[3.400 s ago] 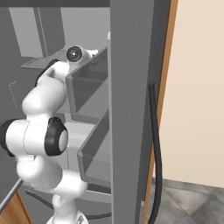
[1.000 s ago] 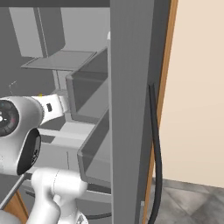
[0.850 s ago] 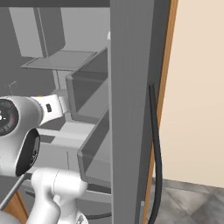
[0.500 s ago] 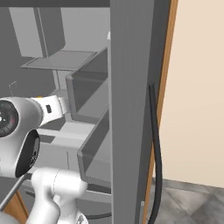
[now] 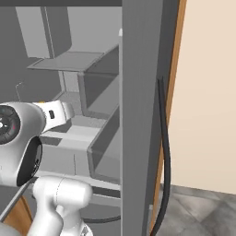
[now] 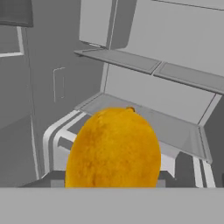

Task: Retrieve the mango and peach from the fridge and place them into the bowl on the dining table.

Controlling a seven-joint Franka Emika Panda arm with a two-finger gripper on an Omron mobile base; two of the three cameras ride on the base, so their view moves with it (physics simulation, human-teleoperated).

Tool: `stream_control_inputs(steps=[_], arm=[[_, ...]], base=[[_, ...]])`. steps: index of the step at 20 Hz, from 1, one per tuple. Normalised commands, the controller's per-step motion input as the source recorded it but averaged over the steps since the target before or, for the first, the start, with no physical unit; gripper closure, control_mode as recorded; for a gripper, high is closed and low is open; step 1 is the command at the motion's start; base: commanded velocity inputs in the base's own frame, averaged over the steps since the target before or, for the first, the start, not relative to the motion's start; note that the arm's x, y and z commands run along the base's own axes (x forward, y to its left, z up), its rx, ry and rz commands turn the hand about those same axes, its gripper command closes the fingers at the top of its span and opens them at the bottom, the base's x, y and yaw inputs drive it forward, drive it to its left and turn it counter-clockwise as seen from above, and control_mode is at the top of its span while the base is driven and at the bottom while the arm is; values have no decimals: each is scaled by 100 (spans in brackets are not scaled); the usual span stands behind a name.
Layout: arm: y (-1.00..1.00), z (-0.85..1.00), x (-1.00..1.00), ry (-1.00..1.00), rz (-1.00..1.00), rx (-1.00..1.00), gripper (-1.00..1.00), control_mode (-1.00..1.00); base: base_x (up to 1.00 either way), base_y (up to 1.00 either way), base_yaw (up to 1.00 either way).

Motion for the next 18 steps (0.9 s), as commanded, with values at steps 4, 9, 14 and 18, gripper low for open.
stream_control_inputs(steps=[4, 9, 14, 18], arm=[[0, 0, 0, 0, 0, 0, 100, 100], [0, 0, 0, 0, 0, 0, 100, 100], [0, 0, 0, 0, 0, 0, 100, 100], [0, 0, 0, 0, 0, 0, 100, 100]], base=[[-75, 0, 7], [-93, -5, 15], [-88, -11, 26], [-73, -8, 29]])
